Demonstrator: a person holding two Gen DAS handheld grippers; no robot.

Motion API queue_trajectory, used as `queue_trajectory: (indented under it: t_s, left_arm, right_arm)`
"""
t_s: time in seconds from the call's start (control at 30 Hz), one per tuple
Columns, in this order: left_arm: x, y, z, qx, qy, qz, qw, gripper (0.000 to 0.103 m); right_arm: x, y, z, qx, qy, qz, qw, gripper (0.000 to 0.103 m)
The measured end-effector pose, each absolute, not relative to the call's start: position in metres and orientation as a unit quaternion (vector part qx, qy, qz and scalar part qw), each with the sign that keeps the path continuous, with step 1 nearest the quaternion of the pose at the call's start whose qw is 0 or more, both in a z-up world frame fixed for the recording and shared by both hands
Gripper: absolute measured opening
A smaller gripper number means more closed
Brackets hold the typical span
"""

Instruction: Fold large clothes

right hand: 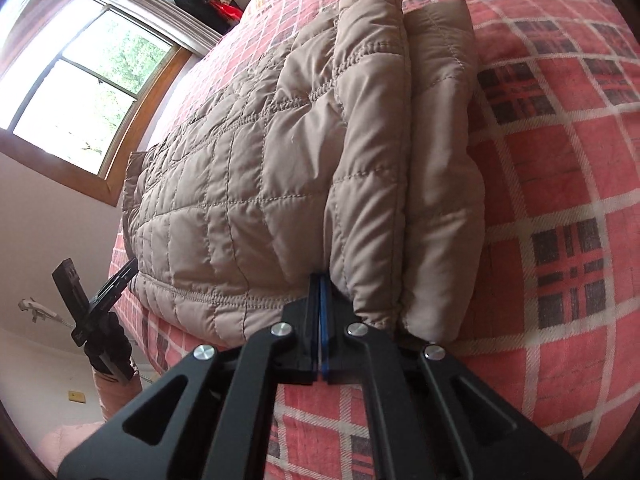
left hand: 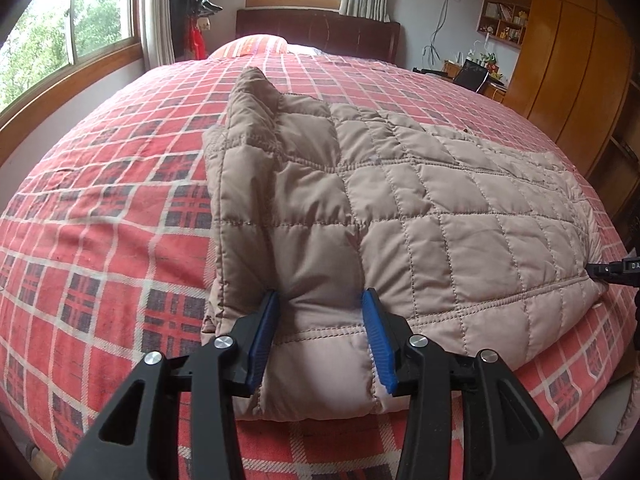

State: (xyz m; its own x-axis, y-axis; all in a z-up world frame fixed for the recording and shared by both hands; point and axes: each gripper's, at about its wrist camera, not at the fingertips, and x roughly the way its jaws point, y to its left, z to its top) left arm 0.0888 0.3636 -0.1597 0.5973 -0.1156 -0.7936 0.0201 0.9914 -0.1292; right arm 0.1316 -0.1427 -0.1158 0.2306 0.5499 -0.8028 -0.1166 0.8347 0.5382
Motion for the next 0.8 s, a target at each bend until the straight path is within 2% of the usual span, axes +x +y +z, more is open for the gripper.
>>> queue_trajectory:
  t_s: [0.07,0.13,0.37,0.6,0.8]
  left_arm:
    - [0.087,0.363,-0.154,-0.056,0.448,-0.033,0.892,0.044]
    - [0.083,0.361,-0.148,-0.053,0.447,-0.034,0.892,0.047]
    - [0.081,0.358,-0.133,-0.055,0.452,-0.036,0.889,0.048]
    - [0.097,0.367,-0.117,-0.074,0.469,-0.026,0.88,0.049]
    - [0.117,0.396,-0.102,-0.086,0.463,0.007,0.882,0.062]
  right_arm:
    - [0.129,-0.134,-0.103,0.177,0.575,0.212,0.77,0.006]
    - [0.124,-0.125,-0.083,0.154,0.563,0.202,0.786,0.006]
    - [0.124,-0.087,-0.037,0.114,0.558,0.207,0.796,0.006]
    - [0.145,-0.047,-0.047,0.084,0.601,0.186,0.772,0.006]
    - [0.16,-0.03,-0.06,0.079,0.621,0.172,0.761,0.006]
